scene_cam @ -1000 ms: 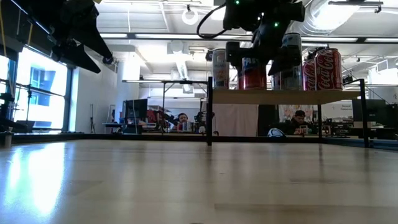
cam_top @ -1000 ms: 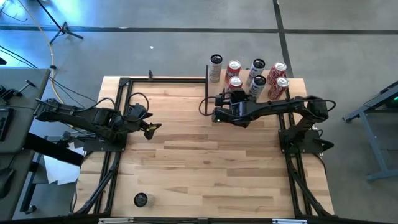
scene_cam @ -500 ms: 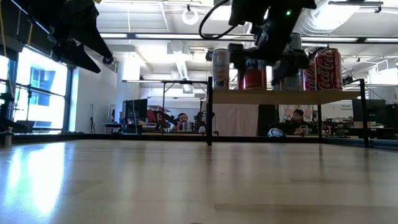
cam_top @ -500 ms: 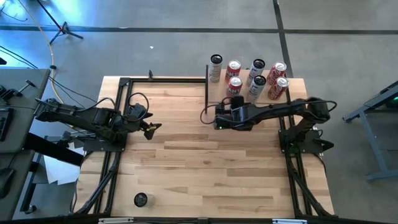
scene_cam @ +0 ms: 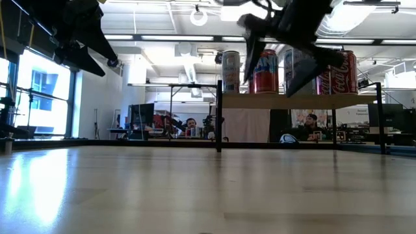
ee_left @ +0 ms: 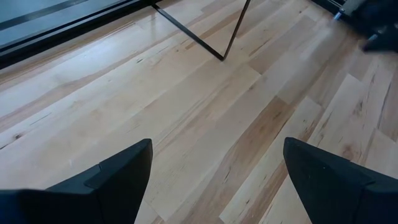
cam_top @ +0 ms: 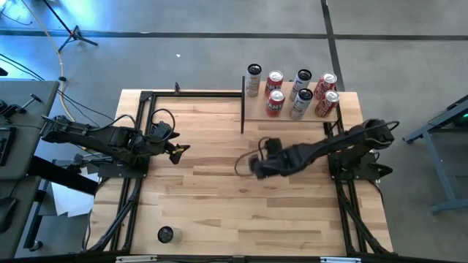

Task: Place canned beverage on shelf
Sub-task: Put the white yellow soda can on the shelf aligned with the other white yellow soda can

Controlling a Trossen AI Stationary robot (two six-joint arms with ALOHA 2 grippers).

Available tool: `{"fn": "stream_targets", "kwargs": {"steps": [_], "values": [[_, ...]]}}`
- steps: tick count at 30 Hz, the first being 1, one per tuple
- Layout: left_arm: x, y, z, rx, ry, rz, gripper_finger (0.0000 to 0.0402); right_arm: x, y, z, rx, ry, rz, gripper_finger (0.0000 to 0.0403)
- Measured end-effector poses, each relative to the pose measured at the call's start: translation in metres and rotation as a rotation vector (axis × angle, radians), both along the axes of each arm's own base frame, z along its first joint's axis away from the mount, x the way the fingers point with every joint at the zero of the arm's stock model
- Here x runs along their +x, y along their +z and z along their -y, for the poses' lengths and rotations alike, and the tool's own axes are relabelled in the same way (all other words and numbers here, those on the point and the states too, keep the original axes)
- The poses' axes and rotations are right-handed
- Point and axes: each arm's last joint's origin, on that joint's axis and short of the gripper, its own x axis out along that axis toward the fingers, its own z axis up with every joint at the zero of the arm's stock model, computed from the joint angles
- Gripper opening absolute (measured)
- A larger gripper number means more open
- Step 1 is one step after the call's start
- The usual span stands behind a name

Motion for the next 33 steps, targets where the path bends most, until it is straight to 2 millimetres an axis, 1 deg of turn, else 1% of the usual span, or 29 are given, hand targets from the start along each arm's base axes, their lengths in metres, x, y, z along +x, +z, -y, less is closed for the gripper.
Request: {"fn": "stream_targets", "kwargs": {"steps": [3,6,11,13,16,19,22,24,27,29,31,33], "values": [[0.0,0.0,0.0,0.0,0.0,0.0,0.0337,0.001,0.002,-0.025,0.023,0.083,0.068,0.0394],[0.0,0.0,0.0,0.0,0.0,0.0,0.0337,-0.003,0.005,-0.05,0.025,0.197,0.099,0.0394],[0.0,0.0,0.0,0.0,0.0,0.001,0.0337,-0.021,0.007,-0.101,0.025,0.392,0.137,0.0394],[0.0,0.0,0.0,0.0,0.0,0.0,0.0337,-0.031,0.009,-0.122,-0.036,0.507,0.149,0.0394],[0.0,0.0,0.0,0.0,0.0,0.001,0.0337,-0.047,0.012,-0.15,-0.178,0.696,0.171,0.0394],[0.0,0.0,0.0,0.0,0.0,0.0,0.0337,-0.065,0.014,-0.17,-0.303,0.854,0.16,0.0394],[0.0,0.0,0.0,0.0,0.0,0.0,0.0337,-0.081,0.012,-0.181,-0.358,0.918,0.119,0.0394],[0.0,0.0,0.0,0.0,0.0,0.001,0.0337,-0.094,0.009,-0.183,-0.38,0.899,0.077,0.0394],[0.0,0.0,0.0,0.0,0.0,0.0,0.0337,-0.117,0.004,-0.18,-0.413,0.812,0.01,0.0394],[0.0,0.0,0.0,0.0,0.0,0.0,0.0337,-0.133,0.003,-0.176,-0.443,0.723,0.0,0.0394],[0.0,0.0,0.0,0.0,0.0,0.001,0.0337,-0.147,0.004,-0.172,-0.483,0.632,0.024,0.0394],[0.0,0.0,0.0,0.0,0.001,0.001,0.0337,-0.156,0.005,-0.17,-0.498,0.558,0.078,0.0394]]}}
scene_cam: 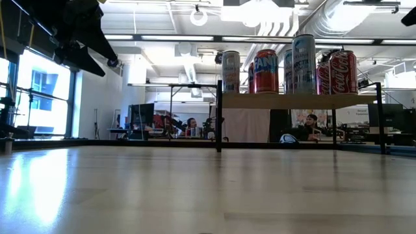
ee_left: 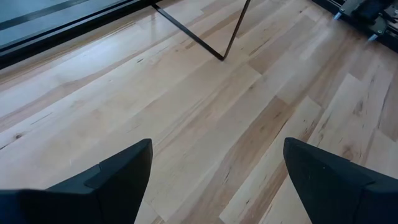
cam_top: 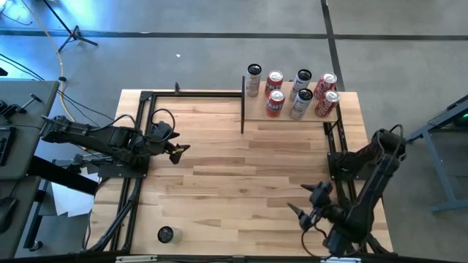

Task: Place canned beverage on shelf
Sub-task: Put the white yellow soda can on the shelf aligned with the other white yellow soda can

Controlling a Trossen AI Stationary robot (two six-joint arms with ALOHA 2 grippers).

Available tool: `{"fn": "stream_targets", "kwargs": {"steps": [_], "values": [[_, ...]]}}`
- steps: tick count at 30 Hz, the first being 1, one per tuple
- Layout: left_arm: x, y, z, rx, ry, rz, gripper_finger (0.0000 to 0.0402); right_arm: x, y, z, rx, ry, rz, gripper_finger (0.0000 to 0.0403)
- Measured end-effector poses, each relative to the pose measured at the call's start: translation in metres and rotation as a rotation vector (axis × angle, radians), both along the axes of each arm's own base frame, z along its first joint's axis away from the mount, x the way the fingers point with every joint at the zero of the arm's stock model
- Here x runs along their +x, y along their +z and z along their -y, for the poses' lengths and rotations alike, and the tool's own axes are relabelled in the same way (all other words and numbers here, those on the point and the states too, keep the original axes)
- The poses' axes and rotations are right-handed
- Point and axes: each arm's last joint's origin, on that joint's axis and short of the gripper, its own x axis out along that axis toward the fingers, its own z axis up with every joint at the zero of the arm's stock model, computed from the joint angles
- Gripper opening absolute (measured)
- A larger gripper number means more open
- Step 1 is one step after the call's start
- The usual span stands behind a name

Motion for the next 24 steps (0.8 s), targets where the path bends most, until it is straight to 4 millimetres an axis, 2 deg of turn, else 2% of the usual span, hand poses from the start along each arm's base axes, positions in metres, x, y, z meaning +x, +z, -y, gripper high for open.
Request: {"fn": "stream_targets", "kwargs": {"steps": [4,8,10,14,19,22,24], "values": [[0.0,0.0,-0.004,0.0,0.028,0.0,0.0337,-0.007,0.001,0.0,0.057,-0.056,0.058,0.0394],[0.0,0.0,-0.004,-0.029,0.048,0.018,0.0337,-0.009,-0.003,-0.001,0.124,-0.086,-0.08,0.0394],[0.002,0.001,-0.002,-0.148,0.096,0.084,0.0337,-0.01,-0.006,-0.005,0.212,-0.116,-0.147,0.0394],[0.011,0.011,0.003,-0.494,0.17,0.317,0.0337,-0.01,-0.01,-0.015,0.419,-0.169,-0.265,0.0394],[0.026,0.026,0.031,-0.78,-0.148,0.402,0.0337,-0.007,-0.011,-0.029,0.624,-0.177,-0.335,0.0394],[0.034,0.037,0.057,-0.839,-0.332,0.496,0.0337,-0.005,-0.011,-0.034,0.68,-0.141,-0.349,0.0394],[0.036,0.038,0.074,-0.851,-0.417,0.502,0.0337,-0.003,-0.01,-0.037,0.712,-0.129,-0.336,0.0394]]}}
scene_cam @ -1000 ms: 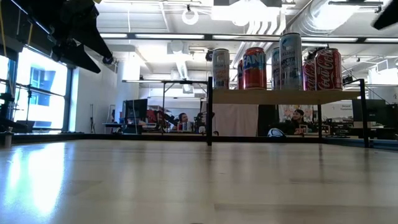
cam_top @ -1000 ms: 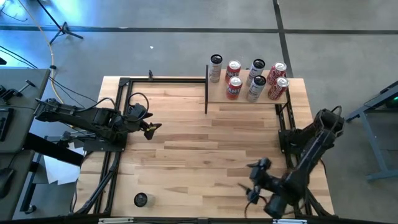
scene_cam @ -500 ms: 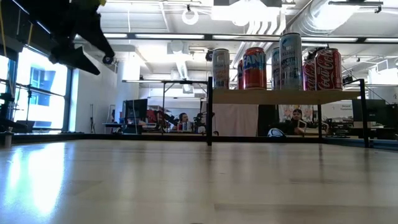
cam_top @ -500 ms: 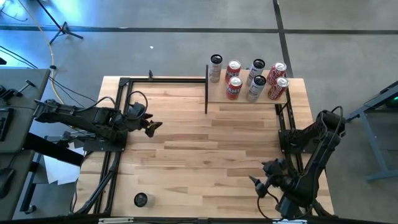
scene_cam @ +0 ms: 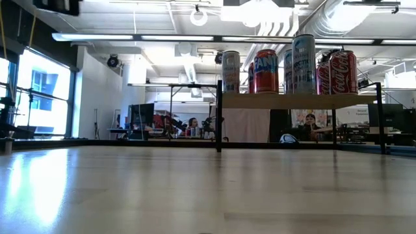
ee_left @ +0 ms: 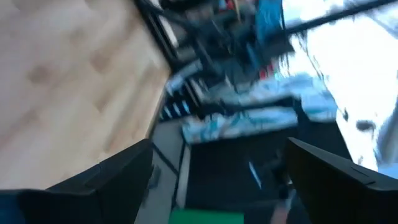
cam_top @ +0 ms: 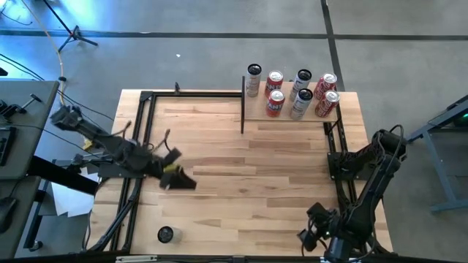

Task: Place canned beverage on shelf
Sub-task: Put the white yellow soda can on the shelf aligned with the other white yellow soda can

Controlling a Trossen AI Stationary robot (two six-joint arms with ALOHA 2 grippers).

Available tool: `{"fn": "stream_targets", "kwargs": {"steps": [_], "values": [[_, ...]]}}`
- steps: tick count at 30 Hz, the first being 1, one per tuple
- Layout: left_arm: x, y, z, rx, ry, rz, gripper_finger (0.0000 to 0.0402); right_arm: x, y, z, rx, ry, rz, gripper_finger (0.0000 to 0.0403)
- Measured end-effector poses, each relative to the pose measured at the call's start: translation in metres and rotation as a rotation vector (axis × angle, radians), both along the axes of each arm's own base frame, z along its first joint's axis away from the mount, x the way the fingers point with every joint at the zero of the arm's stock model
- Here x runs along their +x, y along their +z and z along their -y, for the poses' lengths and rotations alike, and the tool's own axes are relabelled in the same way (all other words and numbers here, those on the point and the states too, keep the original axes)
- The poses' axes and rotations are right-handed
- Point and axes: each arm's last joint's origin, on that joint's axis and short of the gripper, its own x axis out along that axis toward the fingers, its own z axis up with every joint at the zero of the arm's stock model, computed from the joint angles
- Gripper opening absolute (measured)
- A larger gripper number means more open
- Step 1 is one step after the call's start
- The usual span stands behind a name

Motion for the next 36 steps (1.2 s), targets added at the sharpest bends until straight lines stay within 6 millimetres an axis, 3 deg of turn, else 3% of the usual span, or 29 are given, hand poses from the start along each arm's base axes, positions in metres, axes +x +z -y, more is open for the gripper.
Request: {"fn": "stream_targets", "kwargs": {"steps": [6,13,18,23,29,36], "values": [[-0.008,-0.028,0.046,0.017,-0.096,-0.192,0.0337,0.002,0.001,-0.005,0.051,-0.001,0.026,0.0394],[-0.033,-0.059,0.09,0.026,-0.25,-0.437,0.0337,0.003,0.001,-0.005,0.057,-0.003,0.028,0.0394],[-0.049,-0.053,0.108,0.116,-0.289,-0.538,0.0337,0.003,0.001,-0.005,0.056,-0.003,0.028,0.0394],[-0.063,-0.04,0.106,0.28,-0.255,-0.694,0.0337,0.003,0.001,-0.005,0.056,-0.003,0.028,0.0394],[-0.056,-0.029,0.121,0.388,-0.316,-0.696,0.0337,0.003,0.001,-0.005,0.056,-0.003,0.027,0.0394],[-0.048,-0.035,0.135,0.461,-0.327,-0.727,0.0337,0.003,0.001,-0.005,0.057,-0.003,0.027,0.0394]]}}
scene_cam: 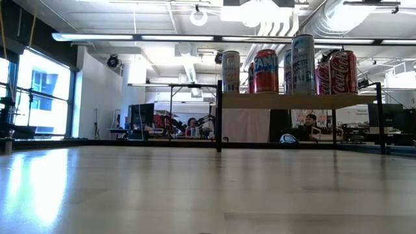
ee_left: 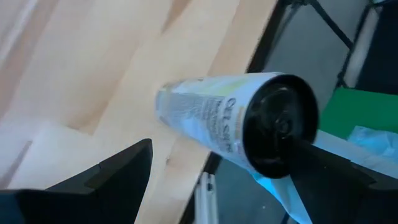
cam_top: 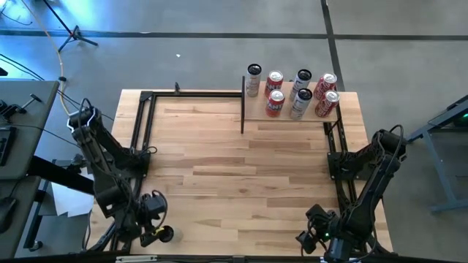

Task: Place canned beverage on shelf
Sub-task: Put the white yellow soda can on the shelf aligned with the other white yellow soda can

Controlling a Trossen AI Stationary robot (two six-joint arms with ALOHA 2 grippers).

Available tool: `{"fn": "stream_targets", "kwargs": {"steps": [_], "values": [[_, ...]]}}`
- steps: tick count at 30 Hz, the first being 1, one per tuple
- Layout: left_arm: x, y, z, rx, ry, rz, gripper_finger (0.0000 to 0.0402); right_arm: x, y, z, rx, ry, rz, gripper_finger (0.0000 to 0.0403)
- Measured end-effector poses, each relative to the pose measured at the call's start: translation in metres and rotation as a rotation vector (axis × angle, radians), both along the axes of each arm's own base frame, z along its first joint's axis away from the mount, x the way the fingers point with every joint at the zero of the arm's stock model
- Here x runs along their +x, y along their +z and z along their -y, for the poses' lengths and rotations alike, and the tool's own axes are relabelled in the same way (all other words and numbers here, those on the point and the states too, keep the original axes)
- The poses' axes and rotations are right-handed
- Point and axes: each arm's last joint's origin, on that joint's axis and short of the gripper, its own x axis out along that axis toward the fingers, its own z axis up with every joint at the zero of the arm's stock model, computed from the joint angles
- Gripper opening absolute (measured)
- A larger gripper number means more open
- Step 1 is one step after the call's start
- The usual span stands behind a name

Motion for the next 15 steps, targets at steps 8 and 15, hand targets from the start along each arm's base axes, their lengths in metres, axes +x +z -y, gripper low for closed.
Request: {"fn": "stream_targets", "kwargs": {"steps": [8,15], "values": [[-0.0005,-0.0034,-0.007,0.103,0.058,0.039,0.0337,0.0,0.0,0.0,0.0,0.0,0.0,0.0394],[0.0028,-0.0028,-0.0025,0.063,0.071,0.083,0.0337,0.0,0.0,0.0,0.0,0.0,0.0,0.0394]]}}
